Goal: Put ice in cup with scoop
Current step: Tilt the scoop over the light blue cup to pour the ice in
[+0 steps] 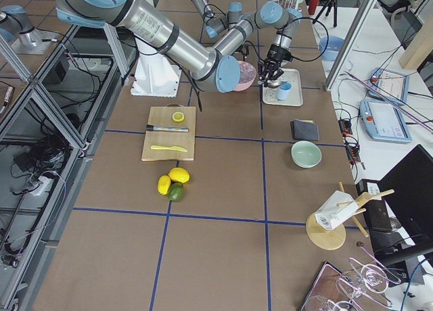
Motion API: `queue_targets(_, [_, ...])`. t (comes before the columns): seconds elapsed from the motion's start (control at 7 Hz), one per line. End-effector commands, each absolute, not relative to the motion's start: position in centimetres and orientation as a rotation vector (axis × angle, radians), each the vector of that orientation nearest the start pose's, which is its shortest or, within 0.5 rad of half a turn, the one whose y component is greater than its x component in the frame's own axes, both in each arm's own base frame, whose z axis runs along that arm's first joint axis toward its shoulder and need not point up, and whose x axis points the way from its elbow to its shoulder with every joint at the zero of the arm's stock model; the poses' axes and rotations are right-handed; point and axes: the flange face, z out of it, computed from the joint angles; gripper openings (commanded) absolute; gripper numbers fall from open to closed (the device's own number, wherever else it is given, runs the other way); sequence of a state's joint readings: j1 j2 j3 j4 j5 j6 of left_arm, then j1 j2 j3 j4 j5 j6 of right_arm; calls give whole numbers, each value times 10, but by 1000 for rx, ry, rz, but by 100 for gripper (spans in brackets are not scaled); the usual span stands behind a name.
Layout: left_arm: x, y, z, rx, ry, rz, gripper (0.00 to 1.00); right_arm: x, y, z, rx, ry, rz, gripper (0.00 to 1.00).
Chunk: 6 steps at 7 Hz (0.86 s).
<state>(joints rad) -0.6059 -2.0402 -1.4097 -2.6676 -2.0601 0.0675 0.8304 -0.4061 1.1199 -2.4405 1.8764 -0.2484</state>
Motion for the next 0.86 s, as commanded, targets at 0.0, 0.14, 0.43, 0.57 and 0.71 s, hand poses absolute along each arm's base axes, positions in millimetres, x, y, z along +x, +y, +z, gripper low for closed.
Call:
queue_targets(0.0, [501,-452,339,1139,1031,1179,100,-442,-639,184,-239,-237,-999,0])
queue_targets(0.14, [501,-452,340,1138,1030,1179,100,-442,-638,183,-234,-246,-999,0])
queue_targets(0.43, [488,-465,340,1148,1011,1163,100,-423,-619,197,-188,-271,-961,0])
queue_targets(0.57, [480,-469,346,1142,1007,1158,100,-404,-593,212,-157,-334,-866,0])
queue_targets(0.71, [475,-469,339,1159,1008,1154,100,-376,-559,232,-127,-361,-707,0])
